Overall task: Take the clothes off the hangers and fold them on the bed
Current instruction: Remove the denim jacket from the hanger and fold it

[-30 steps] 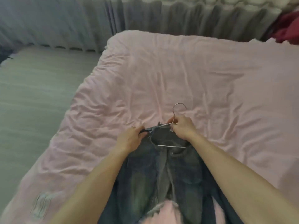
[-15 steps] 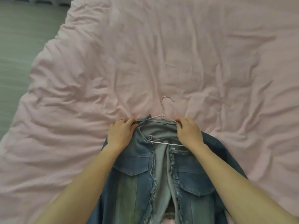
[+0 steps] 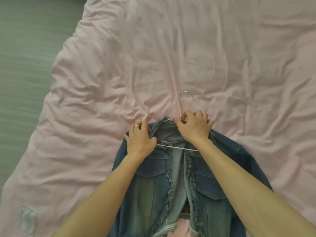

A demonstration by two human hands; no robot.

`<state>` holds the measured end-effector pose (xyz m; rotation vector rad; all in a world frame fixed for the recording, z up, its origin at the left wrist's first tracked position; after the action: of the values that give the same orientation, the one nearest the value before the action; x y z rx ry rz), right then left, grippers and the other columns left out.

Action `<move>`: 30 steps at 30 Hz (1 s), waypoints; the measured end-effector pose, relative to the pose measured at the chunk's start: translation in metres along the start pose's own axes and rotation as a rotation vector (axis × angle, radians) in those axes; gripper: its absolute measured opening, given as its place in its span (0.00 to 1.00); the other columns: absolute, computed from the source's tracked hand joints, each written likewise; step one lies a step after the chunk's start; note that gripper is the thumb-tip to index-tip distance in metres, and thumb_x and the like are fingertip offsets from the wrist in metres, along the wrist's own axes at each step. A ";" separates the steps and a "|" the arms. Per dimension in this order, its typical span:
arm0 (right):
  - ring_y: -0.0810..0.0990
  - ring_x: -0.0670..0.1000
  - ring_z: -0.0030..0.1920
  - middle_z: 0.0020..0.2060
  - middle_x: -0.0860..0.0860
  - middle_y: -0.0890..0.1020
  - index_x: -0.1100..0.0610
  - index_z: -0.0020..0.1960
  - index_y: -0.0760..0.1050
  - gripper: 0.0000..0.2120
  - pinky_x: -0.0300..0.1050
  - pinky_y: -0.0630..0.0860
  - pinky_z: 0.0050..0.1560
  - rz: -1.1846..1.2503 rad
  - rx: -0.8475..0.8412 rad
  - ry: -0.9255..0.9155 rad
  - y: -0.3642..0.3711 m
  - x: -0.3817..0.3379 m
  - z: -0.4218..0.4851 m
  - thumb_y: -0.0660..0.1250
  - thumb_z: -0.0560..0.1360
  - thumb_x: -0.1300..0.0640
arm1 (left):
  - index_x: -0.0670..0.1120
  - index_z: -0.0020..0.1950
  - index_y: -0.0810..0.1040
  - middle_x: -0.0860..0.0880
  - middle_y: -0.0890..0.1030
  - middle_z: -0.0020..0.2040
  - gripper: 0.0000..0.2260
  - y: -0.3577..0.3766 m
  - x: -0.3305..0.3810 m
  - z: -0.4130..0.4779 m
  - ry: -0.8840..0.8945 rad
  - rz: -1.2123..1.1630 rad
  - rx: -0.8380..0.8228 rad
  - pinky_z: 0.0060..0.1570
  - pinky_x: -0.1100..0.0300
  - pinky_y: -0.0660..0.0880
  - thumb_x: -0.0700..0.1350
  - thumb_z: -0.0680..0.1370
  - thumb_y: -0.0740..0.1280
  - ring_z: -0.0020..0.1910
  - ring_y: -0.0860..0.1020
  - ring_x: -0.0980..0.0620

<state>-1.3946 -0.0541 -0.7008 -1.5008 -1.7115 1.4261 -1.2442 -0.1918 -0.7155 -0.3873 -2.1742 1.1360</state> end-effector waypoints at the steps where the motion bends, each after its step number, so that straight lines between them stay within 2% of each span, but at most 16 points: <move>1: 0.70 0.56 0.62 0.56 0.51 0.74 0.47 0.52 0.75 0.19 0.58 0.61 0.64 0.002 0.029 -0.024 -0.006 -0.004 -0.002 0.56 0.77 0.34 | 0.48 0.51 0.71 0.49 0.71 0.57 0.10 -0.009 -0.005 -0.001 0.018 -0.064 -0.014 0.64 0.41 0.67 0.44 0.72 0.68 0.59 0.71 0.43; 2: 0.71 0.55 0.59 0.53 0.50 0.73 0.48 0.48 0.75 0.17 0.57 0.61 0.63 0.022 0.050 -0.040 -0.011 -0.005 -0.004 0.56 0.78 0.37 | 0.46 0.50 0.73 0.49 0.72 0.56 0.09 -0.015 -0.009 0.000 0.026 -0.112 -0.030 0.60 0.47 0.70 0.41 0.72 0.68 0.56 0.72 0.44; 4: 0.71 0.54 0.52 0.48 0.49 0.72 0.49 0.38 0.72 0.16 0.55 0.61 0.61 0.095 0.093 -0.043 -0.021 -0.002 -0.010 0.55 0.79 0.43 | 0.43 0.53 0.78 0.48 0.74 0.56 0.11 -0.032 -0.014 0.002 0.019 -0.163 -0.025 0.52 0.57 0.69 0.36 0.72 0.67 0.55 0.75 0.44; 6: 0.71 0.54 0.47 0.44 0.50 0.73 0.51 0.30 0.67 0.20 0.53 0.62 0.57 0.198 0.130 -0.032 -0.032 0.008 -0.015 0.53 0.78 0.46 | 0.44 0.54 0.81 0.47 0.78 0.54 0.12 -0.049 -0.016 0.002 -0.007 -0.197 0.004 0.48 0.59 0.68 0.34 0.73 0.67 0.56 0.76 0.45; 9: 0.72 0.56 0.43 0.39 0.50 0.72 0.56 0.26 0.65 0.21 0.51 0.64 0.50 0.377 0.136 -0.025 -0.041 0.026 -0.017 0.52 0.74 0.48 | 0.51 0.56 0.81 0.49 0.80 0.56 0.13 -0.061 -0.015 0.004 0.032 -0.089 -0.023 0.48 0.56 0.72 0.37 0.75 0.67 0.56 0.78 0.46; 11: 0.71 0.54 0.40 0.37 0.48 0.70 0.59 0.26 0.65 0.20 0.50 0.66 0.46 0.454 0.138 -0.041 -0.048 0.033 -0.019 0.53 0.73 0.51 | 0.55 0.59 0.80 0.49 0.80 0.59 0.15 -0.065 -0.013 0.003 0.074 0.027 -0.025 0.51 0.54 0.74 0.40 0.76 0.67 0.56 0.78 0.45; 15: 0.67 0.46 0.35 0.35 0.48 0.68 0.55 0.26 0.61 0.17 0.45 0.62 0.40 0.546 0.156 -0.080 -0.061 0.042 -0.031 0.53 0.73 0.53 | 0.58 0.65 0.75 0.52 0.78 0.63 0.15 -0.065 -0.005 -0.006 0.155 0.252 0.006 0.52 0.51 0.77 0.46 0.79 0.67 0.59 0.78 0.46; 17: 0.67 0.49 0.35 0.34 0.50 0.69 0.59 0.28 0.63 0.15 0.44 0.62 0.36 0.605 0.181 -0.078 -0.064 0.046 -0.034 0.54 0.72 0.54 | 0.59 0.64 0.76 0.53 0.79 0.63 0.14 -0.068 -0.007 -0.006 0.146 0.318 0.022 0.50 0.53 0.76 0.48 0.80 0.65 0.59 0.78 0.46; 19: 0.70 0.53 0.36 0.34 0.53 0.71 0.65 0.30 0.66 0.16 0.44 0.65 0.35 0.648 0.226 -0.083 -0.067 0.049 -0.037 0.55 0.71 0.56 | 0.60 0.62 0.77 0.53 0.80 0.61 0.12 -0.072 -0.012 -0.001 0.072 0.237 0.037 0.49 0.54 0.76 0.50 0.79 0.66 0.58 0.79 0.48; 21: 0.71 0.53 0.37 0.34 0.52 0.71 0.65 0.29 0.67 0.16 0.45 0.67 0.37 0.691 0.257 -0.094 -0.072 0.049 -0.039 0.56 0.72 0.57 | 0.58 0.61 0.77 0.54 0.81 0.59 0.11 -0.074 -0.011 0.002 0.053 0.202 0.065 0.49 0.54 0.76 0.51 0.80 0.66 0.57 0.79 0.49; 24: 0.70 0.47 0.36 0.34 0.48 0.70 0.59 0.27 0.66 0.16 0.40 0.65 0.36 0.701 0.272 -0.079 -0.078 0.053 -0.042 0.55 0.72 0.56 | 0.56 0.60 0.79 0.52 0.82 0.58 0.09 -0.072 0.001 -0.003 0.079 0.272 0.107 0.48 0.54 0.75 0.49 0.80 0.65 0.57 0.80 0.46; 26: 0.69 0.47 0.35 0.35 0.49 0.70 0.57 0.28 0.65 0.18 0.42 0.64 0.37 0.653 0.273 -0.060 -0.078 0.057 -0.043 0.56 0.76 0.58 | 0.56 0.59 0.79 0.51 0.81 0.59 0.09 -0.073 0.008 -0.003 0.069 0.302 0.102 0.46 0.54 0.73 0.48 0.80 0.65 0.56 0.80 0.45; 28: 0.69 0.50 0.37 0.42 0.53 0.72 0.60 0.32 0.68 0.19 0.44 0.64 0.44 0.540 0.225 0.010 -0.072 0.068 -0.041 0.54 0.81 0.59 | 0.57 0.57 0.79 0.51 0.81 0.58 0.08 -0.077 0.012 -0.002 0.088 0.356 0.055 0.41 0.55 0.71 0.47 0.80 0.65 0.55 0.79 0.45; 30: 0.69 0.53 0.45 0.52 0.58 0.73 0.66 0.43 0.76 0.20 0.45 0.65 0.50 0.475 0.150 0.137 -0.064 0.084 -0.038 0.51 0.82 0.57 | 0.58 0.56 0.79 0.52 0.81 0.56 0.08 -0.080 0.012 -0.004 0.117 0.435 -0.031 0.40 0.55 0.70 0.49 0.79 0.67 0.53 0.79 0.47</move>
<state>-1.4163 0.0459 -0.6541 -1.9509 -1.1832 1.5895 -1.2475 -0.2298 -0.6435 -0.9522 -2.0601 1.2687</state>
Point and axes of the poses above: each hand's wrist, its own z-axis towards the middle knuckle, its own y-axis out of the palm, x = y × z, the point moved 4 cm from there along z, towards the middle knuckle
